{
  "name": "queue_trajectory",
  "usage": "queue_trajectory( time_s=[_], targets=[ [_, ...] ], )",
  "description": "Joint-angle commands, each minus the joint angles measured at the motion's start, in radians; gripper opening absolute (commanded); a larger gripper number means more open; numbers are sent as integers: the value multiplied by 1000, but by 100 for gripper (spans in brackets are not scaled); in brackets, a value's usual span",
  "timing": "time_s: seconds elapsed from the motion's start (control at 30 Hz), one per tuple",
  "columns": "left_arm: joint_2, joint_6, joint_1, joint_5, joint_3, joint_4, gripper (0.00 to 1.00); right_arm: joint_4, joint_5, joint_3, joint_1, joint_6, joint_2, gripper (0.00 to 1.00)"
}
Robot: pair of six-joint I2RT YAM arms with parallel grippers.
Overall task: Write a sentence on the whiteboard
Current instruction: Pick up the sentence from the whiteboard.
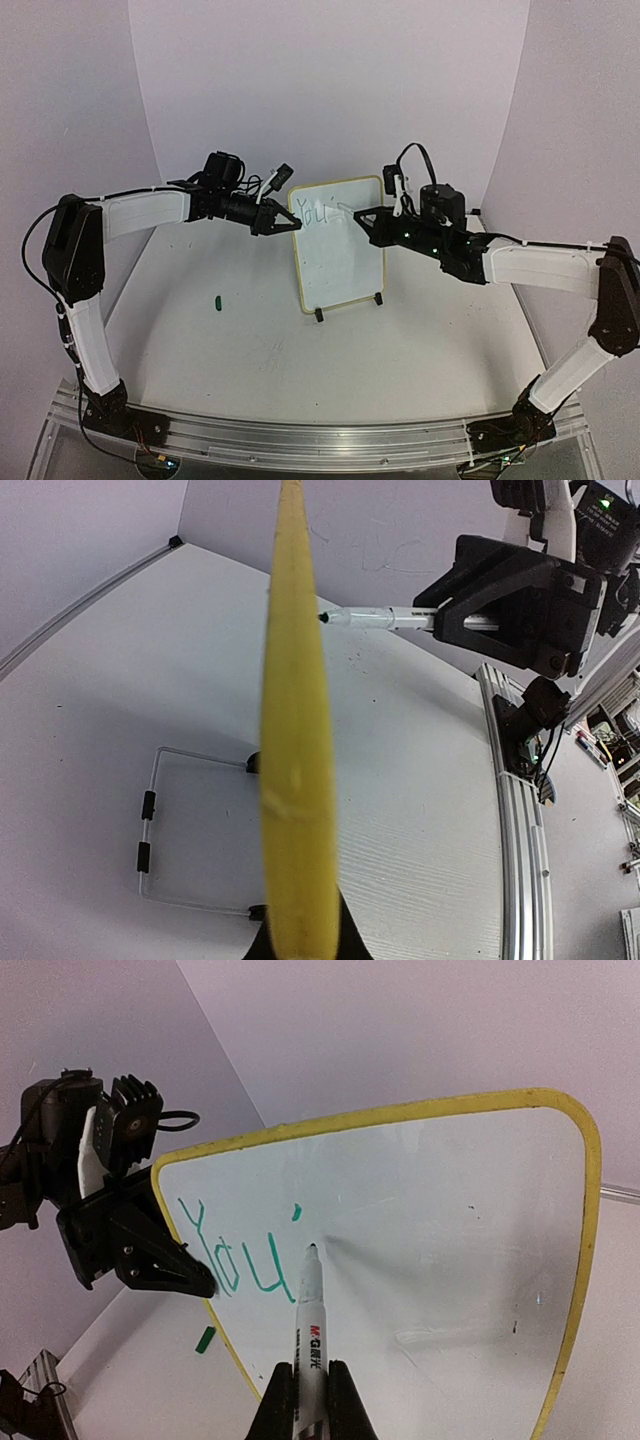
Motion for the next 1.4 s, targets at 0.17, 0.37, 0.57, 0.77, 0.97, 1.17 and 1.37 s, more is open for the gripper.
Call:
queue_trajectory(
  time_s=[0.17,0.37,0.57,0.77,0.97,1.17,1.37],
  targets=[
    [16,26,-21,-4,26,-74,0,13,36,54,-8,-20,27,0],
    [18,26,-22,-5,27,-76,0,12,49,12,-9,-9,12,0],
    [18,27,-22,-4,28,-76,0,8,47,-43,-9,14,-8,0],
    [17,29,-22,-6,29,-78,0,7,47,-66,-9,22,-15,0],
    [19,27,-22,-4,29,-77,0,17,40,-43,-9,17,-18,0],
    [18,29,-22,-6,29,-79,0,33,21,-18,-9,14,-21,0],
    [18,29,-23,-5,27,-79,0,41,16,1,-8,8,-5,0]
  ],
)
